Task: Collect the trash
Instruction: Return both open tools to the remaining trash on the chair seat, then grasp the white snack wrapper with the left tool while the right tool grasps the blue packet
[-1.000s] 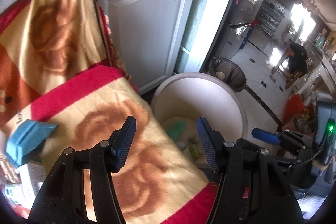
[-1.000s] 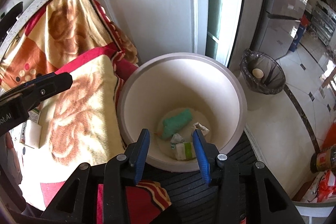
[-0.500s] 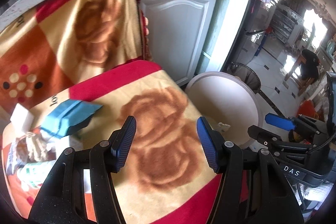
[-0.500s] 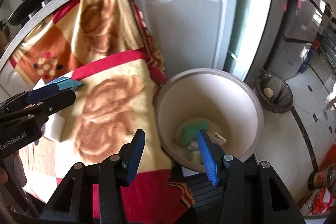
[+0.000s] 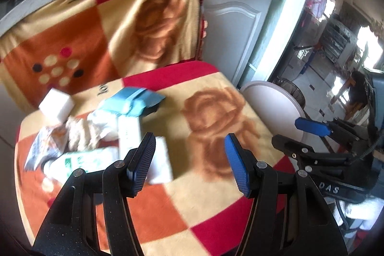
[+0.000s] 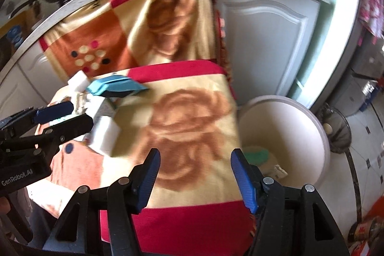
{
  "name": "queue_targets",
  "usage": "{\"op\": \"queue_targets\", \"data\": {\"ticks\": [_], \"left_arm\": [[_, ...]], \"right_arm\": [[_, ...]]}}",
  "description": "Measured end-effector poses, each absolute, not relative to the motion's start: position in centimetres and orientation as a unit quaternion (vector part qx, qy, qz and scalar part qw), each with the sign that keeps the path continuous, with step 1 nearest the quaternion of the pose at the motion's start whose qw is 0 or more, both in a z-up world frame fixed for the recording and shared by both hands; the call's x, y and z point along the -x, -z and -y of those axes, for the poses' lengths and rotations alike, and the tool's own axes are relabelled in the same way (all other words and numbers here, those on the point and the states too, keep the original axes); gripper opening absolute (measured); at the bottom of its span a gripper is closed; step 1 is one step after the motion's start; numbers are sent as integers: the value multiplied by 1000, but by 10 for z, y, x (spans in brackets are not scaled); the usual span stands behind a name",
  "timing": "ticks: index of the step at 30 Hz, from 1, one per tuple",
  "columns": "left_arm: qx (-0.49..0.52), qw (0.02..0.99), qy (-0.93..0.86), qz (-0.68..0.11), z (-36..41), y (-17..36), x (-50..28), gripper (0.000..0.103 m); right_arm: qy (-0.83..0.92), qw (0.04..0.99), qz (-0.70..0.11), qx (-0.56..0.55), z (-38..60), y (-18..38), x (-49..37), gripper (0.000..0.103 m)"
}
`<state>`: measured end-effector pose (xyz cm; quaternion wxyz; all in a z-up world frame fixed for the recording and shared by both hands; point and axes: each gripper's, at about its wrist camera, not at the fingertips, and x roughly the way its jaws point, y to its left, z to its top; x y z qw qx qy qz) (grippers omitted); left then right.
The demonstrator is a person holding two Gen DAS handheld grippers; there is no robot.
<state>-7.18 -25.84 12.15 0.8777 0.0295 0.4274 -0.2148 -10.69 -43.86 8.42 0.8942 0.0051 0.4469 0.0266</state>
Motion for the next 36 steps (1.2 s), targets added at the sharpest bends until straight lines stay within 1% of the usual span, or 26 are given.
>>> {"op": "queue_targets", "data": {"ticks": [2,7,10,11,18,19,21,24,30,36], "left_arm": [[-18,877,206,-434,238,-121,74,59],[13,874,187,-448,187,-120,78,59],[36,872,169,-458,152,-116,76,66],[45,872,160,-461,139,-115,76,66],[112,862,118,-480,62,-106,66,67],[127,859,114,-482,51,-104,63,67],[155,856,104,-483,31,-102,59,67],[188,851,90,-482,6,-96,51,68],[240,833,73,-493,-25,-77,30,68],[299,807,75,-504,-37,-51,8,68]], "right_arm": [[-42,893,-448,0,426,-84,104,63],[-79,887,-455,6,399,-81,97,63],[-99,884,-457,12,381,-80,91,63],[-105,883,-457,15,375,-79,88,63],[-133,877,-462,11,347,-80,58,63],[-136,877,-461,11,343,-81,53,63],[-142,876,-460,14,334,-83,44,68],[-152,877,-455,25,318,-86,32,71],[-175,875,-445,77,282,-85,1,73],[-180,859,-459,134,263,-65,-29,73]]}}
